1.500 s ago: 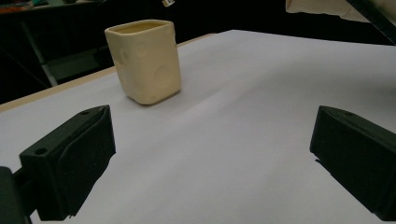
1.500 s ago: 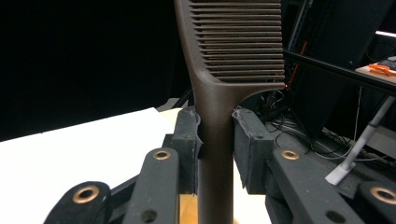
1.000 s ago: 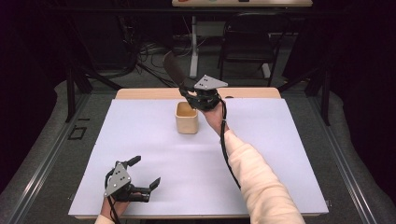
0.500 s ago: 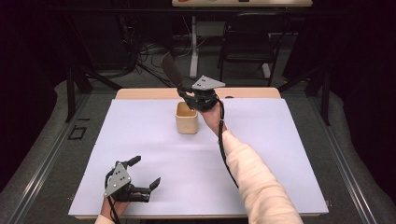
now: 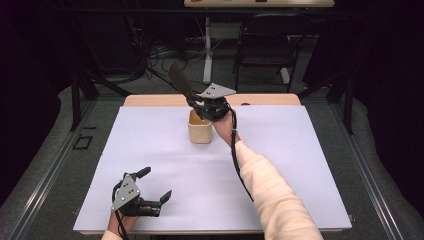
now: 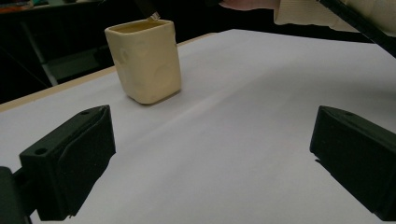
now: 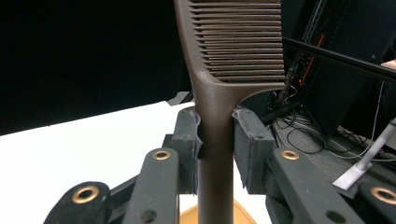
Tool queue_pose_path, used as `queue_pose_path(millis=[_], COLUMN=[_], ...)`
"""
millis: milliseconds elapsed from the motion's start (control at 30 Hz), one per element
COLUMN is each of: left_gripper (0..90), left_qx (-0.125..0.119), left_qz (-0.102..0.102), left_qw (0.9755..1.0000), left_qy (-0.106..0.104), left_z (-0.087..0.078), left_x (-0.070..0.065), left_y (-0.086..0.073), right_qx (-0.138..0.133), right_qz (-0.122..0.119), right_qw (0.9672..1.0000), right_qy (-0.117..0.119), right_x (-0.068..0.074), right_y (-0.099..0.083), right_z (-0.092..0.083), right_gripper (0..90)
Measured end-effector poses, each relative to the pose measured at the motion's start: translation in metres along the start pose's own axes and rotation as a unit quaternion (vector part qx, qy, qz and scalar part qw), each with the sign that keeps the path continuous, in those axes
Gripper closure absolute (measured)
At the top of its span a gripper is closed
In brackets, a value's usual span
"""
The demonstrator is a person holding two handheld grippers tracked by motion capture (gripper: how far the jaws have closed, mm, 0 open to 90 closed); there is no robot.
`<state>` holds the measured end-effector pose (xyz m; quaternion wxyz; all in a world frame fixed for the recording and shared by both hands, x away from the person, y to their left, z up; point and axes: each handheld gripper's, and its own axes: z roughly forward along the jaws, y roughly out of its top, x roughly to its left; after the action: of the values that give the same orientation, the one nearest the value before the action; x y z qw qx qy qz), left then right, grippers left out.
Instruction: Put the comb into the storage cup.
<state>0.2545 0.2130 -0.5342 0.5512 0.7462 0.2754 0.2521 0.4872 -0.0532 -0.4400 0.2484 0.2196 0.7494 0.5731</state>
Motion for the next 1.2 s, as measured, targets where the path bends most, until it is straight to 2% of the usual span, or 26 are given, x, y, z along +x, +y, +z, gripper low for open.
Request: queue_pose_path(millis=[1200], left_gripper=[0.2], left_qx=[0.000], left_qz=[-0.001], left_qw=[1.0000], left_qy=[0.000], left_z=[0.000], left_x=[0.000], left_y=[0.000], right_qx=[0.035], right_qz=[0.010], right_qw=[0.9993], right_qy=[0.008], right_x=[0.000], right_y=[-0.021], right_z=[0.012], right_gripper=[71.7])
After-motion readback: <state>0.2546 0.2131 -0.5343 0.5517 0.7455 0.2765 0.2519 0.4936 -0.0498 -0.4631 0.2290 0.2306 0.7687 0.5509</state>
